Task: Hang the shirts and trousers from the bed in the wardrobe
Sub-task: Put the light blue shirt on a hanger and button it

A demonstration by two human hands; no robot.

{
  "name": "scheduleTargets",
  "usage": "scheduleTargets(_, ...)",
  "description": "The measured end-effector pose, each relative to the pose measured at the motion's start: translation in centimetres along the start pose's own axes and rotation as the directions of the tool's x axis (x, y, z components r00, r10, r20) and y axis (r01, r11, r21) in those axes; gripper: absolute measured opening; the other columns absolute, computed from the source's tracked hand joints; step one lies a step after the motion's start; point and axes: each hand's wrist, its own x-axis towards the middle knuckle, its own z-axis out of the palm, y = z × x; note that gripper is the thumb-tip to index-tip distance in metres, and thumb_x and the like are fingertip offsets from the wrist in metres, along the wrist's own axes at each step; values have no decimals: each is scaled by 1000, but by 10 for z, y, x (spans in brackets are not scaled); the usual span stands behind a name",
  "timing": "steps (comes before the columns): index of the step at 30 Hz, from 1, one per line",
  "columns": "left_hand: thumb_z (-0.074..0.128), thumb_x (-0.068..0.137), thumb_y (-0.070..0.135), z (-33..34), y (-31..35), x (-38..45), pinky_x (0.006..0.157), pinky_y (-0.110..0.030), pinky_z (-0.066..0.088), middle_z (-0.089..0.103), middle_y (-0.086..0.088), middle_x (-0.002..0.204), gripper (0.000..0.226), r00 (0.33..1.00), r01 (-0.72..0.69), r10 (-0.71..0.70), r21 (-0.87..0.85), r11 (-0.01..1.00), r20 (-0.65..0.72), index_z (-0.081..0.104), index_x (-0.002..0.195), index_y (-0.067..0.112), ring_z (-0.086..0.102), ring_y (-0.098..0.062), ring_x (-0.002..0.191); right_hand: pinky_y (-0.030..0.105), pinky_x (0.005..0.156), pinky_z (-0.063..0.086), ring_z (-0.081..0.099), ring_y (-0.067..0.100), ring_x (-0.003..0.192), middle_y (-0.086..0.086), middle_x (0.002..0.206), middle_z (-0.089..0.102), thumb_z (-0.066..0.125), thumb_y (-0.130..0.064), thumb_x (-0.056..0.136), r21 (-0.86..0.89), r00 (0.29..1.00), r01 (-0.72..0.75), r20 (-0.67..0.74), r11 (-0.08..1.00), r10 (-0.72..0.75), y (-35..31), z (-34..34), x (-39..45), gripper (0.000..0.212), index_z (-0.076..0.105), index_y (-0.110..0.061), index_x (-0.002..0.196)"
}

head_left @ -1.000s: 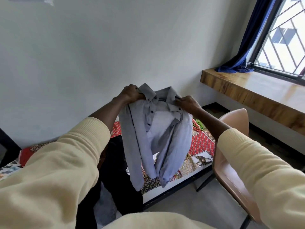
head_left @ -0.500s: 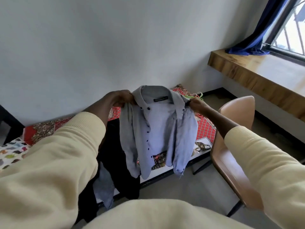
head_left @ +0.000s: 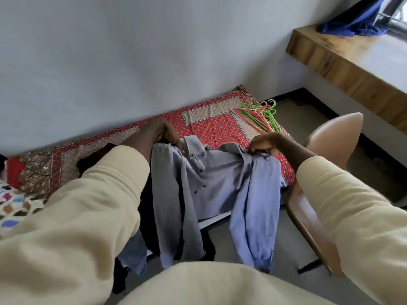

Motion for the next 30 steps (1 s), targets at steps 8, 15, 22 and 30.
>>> scheduleTargets(8, 71, 89, 20, -91, 18, 188, 75, -34, 51, 64, -16, 109, 37, 916, -180, 134, -88, 980, -377, 61, 113, -6, 62, -29, 92, 31, 61, 55, 63, 24, 63, 13, 82, 69, 66, -15, 82, -227, 969, -89, -244, 970, 32, -20, -69, 174, 14, 67, -2, 84)
scheduleTargets(15, 66, 90, 5, -192, 37, 344, 51, -28, 41, 53, -13, 80, 18, 986, -21, 18, -14, 1000, -163, 55, 75, 2, 49, -22, 64, 35, 74, 54, 65, 33, 94, 22, 111, 65, 65, -17, 92, -426, 974, -181, -202, 887, 102, -59, -128, 329, 30, 65, 6, 110)
scheduleTargets(22, 50, 86, 11, -167, 36, 523, 96, -47, 33, 49, -25, 129, 44, 308, -57, 231, 225, 973, -923, 49, 129, 4, 49, -42, 116, 37, 81, 48, 59, 37, 113, 22, 127, 60, 49, -3, 87, 227, 790, 107, -611, 968, 56, -18, -74, 500, 57, 42, -6, 143)
scheduleTargets(30, 51, 83, 21, -48, -31, 619, 98, -54, 42, 42, -30, 142, 57, 723, -126, 432, 512, 850, -539, 47, 138, 8, 47, -45, 116, 41, 93, 44, 57, 42, 113, 27, 119, 63, 45, -34, 89, 64, 890, 1, -456, 998, 28, 76, 40, 536, 50, 63, 2, 118)
